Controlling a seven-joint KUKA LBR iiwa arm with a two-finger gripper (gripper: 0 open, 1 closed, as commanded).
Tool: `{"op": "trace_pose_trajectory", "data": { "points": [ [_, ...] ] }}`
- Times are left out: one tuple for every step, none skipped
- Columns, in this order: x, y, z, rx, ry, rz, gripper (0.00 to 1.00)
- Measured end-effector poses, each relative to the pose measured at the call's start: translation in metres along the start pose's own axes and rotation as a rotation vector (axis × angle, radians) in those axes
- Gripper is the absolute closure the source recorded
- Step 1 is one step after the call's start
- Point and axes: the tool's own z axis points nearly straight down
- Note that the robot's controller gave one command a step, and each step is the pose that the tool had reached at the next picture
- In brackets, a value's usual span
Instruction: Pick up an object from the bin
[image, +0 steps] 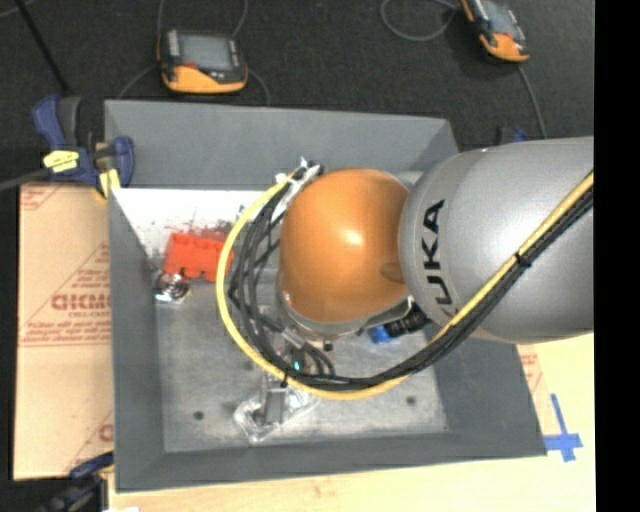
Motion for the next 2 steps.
{"op": "trace_pose_trajectory", "data": {
  "points": [
    [-0.013, -0.066, 0.163, 0.001, -0.013, -0.265, 0.0],
    [0.0, -0.087, 0.131, 0.001, -0.015, -0.469, 0.0]
  ]
}}
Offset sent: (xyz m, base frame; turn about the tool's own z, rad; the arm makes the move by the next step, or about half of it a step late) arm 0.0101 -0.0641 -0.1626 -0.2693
